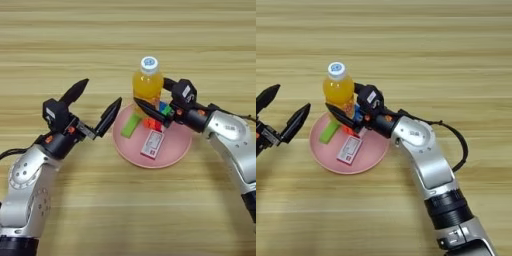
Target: Move the objects on the table
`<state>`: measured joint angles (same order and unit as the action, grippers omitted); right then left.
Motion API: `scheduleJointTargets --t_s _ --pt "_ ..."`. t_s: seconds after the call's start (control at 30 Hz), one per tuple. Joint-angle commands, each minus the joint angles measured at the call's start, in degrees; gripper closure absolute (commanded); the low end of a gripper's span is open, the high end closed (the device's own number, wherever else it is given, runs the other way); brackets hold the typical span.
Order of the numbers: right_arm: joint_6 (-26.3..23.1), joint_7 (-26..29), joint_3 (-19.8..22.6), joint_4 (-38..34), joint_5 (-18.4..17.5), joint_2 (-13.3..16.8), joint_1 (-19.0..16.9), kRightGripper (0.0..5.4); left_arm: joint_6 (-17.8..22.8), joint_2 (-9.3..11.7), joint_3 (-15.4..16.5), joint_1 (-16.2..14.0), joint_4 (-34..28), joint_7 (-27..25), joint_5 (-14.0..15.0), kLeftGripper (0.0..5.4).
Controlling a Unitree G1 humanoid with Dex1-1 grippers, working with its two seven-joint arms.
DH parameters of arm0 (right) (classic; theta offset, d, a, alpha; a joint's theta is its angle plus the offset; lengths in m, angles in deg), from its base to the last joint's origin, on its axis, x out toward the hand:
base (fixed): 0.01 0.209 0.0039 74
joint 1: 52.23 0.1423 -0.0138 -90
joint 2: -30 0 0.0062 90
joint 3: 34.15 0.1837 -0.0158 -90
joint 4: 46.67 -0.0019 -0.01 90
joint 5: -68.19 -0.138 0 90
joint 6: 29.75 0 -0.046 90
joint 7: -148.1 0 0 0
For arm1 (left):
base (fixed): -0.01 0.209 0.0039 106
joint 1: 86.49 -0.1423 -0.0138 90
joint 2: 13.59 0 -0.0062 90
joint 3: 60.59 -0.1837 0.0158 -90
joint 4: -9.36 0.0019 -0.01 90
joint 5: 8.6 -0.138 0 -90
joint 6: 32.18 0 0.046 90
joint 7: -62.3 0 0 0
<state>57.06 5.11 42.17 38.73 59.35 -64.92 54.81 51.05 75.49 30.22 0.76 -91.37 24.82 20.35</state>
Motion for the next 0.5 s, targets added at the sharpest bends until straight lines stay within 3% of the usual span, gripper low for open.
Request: scheduleJointTargets --t_s 0.03,0.37,0.5 --pt "1.7 0.1 -0.6 -0.5 0.5 -0.3 0.9 2.06 1.6 0.7 -1.3 0.5 -2.4 -1.7 0.0 0.0" --pt "1.8 0.3 -2.1 -0.7 0.7 -0.4 0.7 2.06 3.5 -0.3 -4.8 4.7 -2.9 -3.7 -0.3 0.0" --pt "1.7 0.5 -3.0 -1.4 0.8 -0.6 0.3 2.06 3.8 -0.2 -4.7 6.0 -2.0 -3.9 -0.4 0.0"
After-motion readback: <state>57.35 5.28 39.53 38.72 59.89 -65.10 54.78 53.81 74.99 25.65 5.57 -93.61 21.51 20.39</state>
